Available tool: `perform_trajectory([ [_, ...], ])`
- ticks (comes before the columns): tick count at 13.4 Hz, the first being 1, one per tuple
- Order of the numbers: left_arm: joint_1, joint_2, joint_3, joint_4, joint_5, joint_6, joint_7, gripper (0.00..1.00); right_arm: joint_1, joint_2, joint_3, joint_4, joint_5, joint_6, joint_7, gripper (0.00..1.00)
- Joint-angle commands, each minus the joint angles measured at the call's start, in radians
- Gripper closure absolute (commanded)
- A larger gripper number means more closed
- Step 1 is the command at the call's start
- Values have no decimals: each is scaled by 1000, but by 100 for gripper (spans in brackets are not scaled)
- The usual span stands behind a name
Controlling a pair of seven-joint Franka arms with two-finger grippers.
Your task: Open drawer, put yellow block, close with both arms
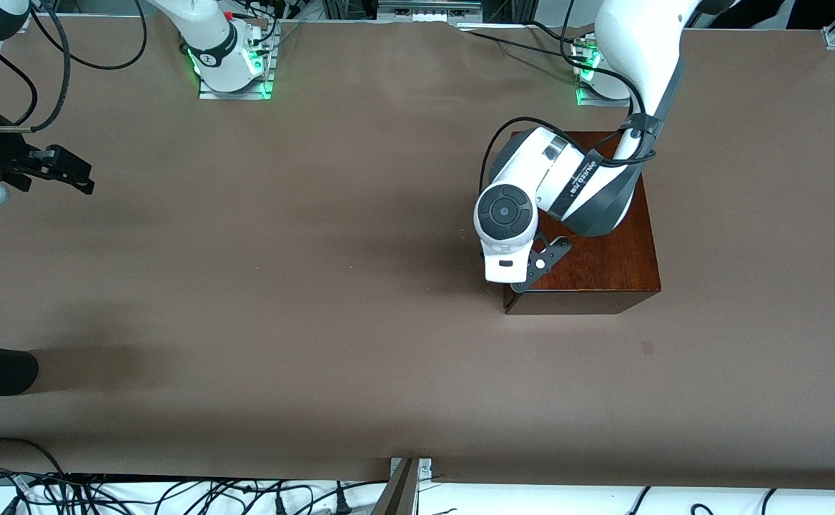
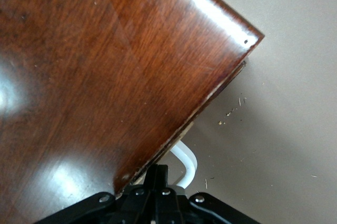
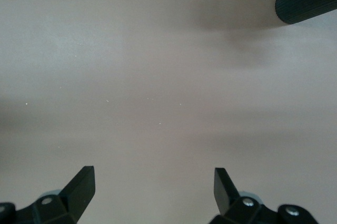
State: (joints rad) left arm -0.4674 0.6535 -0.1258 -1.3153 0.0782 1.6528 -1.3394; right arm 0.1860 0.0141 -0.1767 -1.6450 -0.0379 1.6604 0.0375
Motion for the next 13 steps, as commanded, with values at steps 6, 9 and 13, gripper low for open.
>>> perform_trajectory([
  [6,-4,-156,-26,7,-113,2,17,0,-5,-5,5,8,1,-16,-1,0],
  [9,19,-242,-25,-1,-149,1,92,0,-5,-5,6,7,1,-16,1,0],
  [13,102,-327,-25,-13,-152,-68,265,0,-3,-3,6,4,1,-16,4,0],
])
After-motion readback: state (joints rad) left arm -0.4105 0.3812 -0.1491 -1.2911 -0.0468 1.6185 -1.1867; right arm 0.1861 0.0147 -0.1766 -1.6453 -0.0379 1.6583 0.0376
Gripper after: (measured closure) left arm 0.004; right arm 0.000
